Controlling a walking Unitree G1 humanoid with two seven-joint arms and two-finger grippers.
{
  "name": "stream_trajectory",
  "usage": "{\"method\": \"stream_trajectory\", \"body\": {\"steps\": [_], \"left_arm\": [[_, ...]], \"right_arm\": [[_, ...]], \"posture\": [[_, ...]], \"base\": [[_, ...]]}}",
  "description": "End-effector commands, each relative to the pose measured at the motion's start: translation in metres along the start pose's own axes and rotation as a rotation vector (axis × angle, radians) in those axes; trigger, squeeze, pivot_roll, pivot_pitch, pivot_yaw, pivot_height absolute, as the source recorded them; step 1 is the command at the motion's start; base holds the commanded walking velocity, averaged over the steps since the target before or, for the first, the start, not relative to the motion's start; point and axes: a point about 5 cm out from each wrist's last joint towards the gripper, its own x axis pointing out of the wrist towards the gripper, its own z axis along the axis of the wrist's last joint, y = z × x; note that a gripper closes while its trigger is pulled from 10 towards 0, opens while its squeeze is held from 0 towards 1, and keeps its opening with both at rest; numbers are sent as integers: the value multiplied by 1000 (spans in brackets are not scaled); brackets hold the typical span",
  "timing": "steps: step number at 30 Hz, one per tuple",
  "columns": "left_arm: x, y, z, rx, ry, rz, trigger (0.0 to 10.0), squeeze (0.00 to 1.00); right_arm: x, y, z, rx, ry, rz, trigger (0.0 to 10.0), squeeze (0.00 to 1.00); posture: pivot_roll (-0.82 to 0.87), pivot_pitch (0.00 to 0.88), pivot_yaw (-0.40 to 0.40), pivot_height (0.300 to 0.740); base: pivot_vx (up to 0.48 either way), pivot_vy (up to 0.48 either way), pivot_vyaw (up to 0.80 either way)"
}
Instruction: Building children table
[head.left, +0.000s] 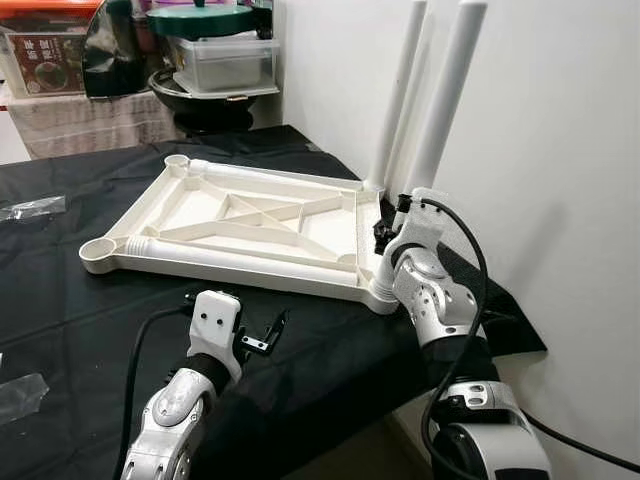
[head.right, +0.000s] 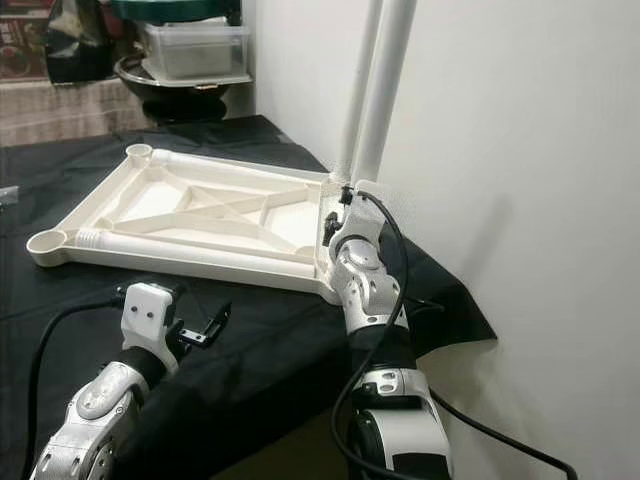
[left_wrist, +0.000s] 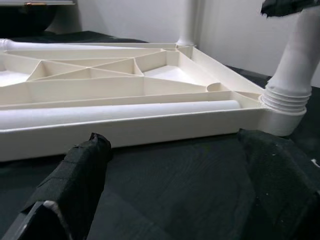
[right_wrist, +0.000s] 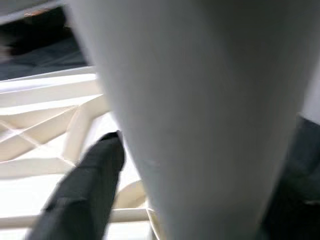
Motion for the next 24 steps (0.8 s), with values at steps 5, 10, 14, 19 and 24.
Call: {"method": "stream_trajectory", "body": {"steps": [5,10,14,19,24], "left_arm": [[0,-2,-4,9,21,-6,10000,0],[1,-2,-4,7,18,-11,10000,0],[2,-3,-4,8,17,-16,10000,0],[2,-4,-4,9,18,-24,10000,0],[2,-2,-3,13,17,-23,10000,0]], "right_arm": [[-2,-15,22,-66,-62,258,10000,0],[-6,-36,32,-88,-72,535,10000,0],[-7,-50,29,-171,-31,665,10000,0],[-6,-51,21,-207,9,700,10000,0],[0,-49,14,-204,26,636,0,0]], "posture": [[95,0,-107,740],[90,0,-105,740],[89,0,-104,740],[96,0,-105,740],[105,0,-107,740]], "base": [[0,0,0],[0,0,0],[0,0,0],[0,0,0],[0,0,0]]}}
